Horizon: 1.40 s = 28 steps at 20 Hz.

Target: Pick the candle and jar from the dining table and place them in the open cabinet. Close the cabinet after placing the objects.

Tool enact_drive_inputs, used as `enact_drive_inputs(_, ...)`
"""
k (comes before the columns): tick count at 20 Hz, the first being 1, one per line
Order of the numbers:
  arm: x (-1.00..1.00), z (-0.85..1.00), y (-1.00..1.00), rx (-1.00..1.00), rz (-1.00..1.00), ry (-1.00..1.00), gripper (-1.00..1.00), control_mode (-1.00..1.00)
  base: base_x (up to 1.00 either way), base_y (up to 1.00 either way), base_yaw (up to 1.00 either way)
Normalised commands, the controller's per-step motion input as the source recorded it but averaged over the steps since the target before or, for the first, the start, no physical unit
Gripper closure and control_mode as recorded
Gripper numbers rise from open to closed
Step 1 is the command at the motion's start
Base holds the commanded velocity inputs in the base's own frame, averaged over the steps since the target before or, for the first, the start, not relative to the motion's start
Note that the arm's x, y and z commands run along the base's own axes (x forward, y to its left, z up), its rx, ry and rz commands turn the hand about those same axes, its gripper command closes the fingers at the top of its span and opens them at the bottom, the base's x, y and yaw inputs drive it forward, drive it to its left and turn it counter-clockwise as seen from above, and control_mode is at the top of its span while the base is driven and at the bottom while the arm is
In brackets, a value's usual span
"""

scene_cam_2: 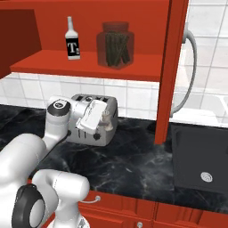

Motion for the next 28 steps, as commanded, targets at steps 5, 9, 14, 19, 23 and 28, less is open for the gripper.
enact_drive_inputs(5, 0.0, 0.0, 0.0, 0.0, 0.0, 0.0, 1.0, 1.0, 0.33, 0.01, -0.01)
enact_drive_inputs(9, 0.0, 0.0, 0.0, 0.0, 0.0, 0.0, 1.0, 1.0, 0.0, 0.0, 0.0)
enact_drive_inputs(14, 0.0, 0.0, 0.0, 0.0, 0.0, 0.0, 1.0, 1.0, 0.02, 0.0, 0.0)
enact_drive_inputs(19, 0.01, 0.04, 0.0, 0.0, 0.01, 0.0, 1.0, -1.0, 0.01, 0.0, 0.0)
enact_drive_inputs(23, 0.0, 0.25, 0.02, 0.0, 0.07, 0.0, 1.0, -1.0, 0.0, 0.0, 0.0)
enact_drive_inputs(28, -0.01, 0.23, 0.02, 0.0, 0.15, 0.0, 1.0, -1.0, 0.0, 0.0, 0.0)
